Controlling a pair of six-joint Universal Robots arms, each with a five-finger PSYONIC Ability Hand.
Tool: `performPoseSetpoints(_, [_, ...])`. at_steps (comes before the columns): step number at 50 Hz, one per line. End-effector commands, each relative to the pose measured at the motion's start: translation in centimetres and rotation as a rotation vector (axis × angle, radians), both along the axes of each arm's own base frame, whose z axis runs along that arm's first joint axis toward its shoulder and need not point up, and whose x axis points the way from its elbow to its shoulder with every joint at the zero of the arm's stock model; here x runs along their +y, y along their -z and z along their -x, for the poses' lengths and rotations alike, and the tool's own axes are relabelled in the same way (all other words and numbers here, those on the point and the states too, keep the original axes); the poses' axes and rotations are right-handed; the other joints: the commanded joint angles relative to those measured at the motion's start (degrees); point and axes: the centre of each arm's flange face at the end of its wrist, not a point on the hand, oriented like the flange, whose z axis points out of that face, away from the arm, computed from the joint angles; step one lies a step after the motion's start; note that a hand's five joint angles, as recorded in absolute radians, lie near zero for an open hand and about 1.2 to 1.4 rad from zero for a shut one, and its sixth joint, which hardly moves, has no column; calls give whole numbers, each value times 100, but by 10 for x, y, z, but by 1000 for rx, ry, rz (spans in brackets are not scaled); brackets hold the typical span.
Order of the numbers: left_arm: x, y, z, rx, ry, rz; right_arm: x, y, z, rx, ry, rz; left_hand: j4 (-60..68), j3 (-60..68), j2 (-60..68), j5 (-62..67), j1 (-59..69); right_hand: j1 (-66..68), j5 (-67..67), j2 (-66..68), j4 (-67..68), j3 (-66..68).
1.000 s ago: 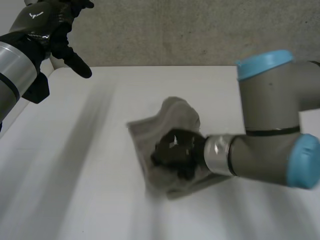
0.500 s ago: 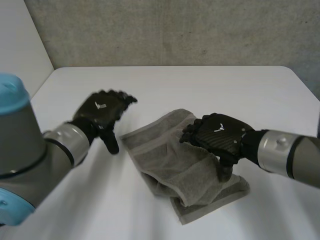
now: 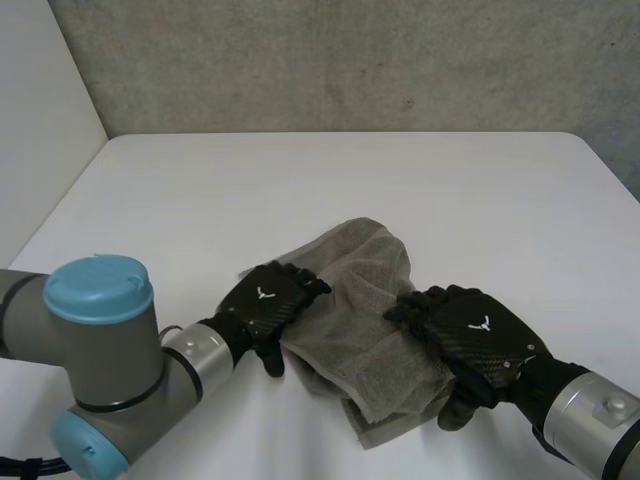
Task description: Fold the towel.
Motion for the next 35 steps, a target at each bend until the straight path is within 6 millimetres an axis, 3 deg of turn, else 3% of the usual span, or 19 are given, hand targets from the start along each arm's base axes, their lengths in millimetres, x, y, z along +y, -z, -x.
performPoseSetpoints(1, [-5, -1, 13, 91, -5, 4, -4, 2, 4, 2, 17, -1, 1490, 1486, 1484, 1482, 1486, -308, -345, -434, -494, -391])
performPoseSetpoints(9, [-10, -8, 21, 209, -20, -36, -4, 3, 4, 2, 21, -4, 2973, 2970, 2968, 2965, 2969, -308, -345, -434, -494, -391])
performPoseSetpoints(11, [-11, -10, 26, 238, -18, -48, -5, 4, 5, -3, 26, -1, 4294, 4290, 4288, 4286, 4290, -308, -345, -434, -494, -391])
performPoseSetpoints(15, [-11, -6, 28, 236, -11, -55, -5, 4, 5, -8, 30, 4, 5143, 5139, 5138, 5135, 5139, -308, -345, -434, -494, -391])
performPoseSetpoints(17, [-8, -3, 29, 230, -6, -62, -7, 3, 5, -16, 37, 20, 6414, 6410, 6409, 6406, 6410, -308, -345, -434, -494, -391])
performPoseSetpoints(24, [-11, -6, 29, 233, -21, -51, -19, 6, 9, -21, 120, 43, 6419, 6416, 6414, 6411, 6415, -308, -345, -434, -494, -391])
performPoseSetpoints(29, [-23, -29, 20, 263, -73, 12, -38, 16, 18, 34, 254, 84, 6419, 6416, 6414, 6411, 6415, -308, -345, -434, -494, -391])
performPoseSetpoints(31, [-37, -48, 3, 282, -165, 73, -41, 19, 19, 38, 271, 71, 6419, 6416, 6414, 6411, 6415, -308, -345, -434, -494, -391])
performPoseSetpoints(35, [-41, -63, -10, 296, -223, 109, -43, 32, 16, 55, 263, 7, 6419, 6416, 6414, 6411, 6415, -308, -345, -434, -494, -391])
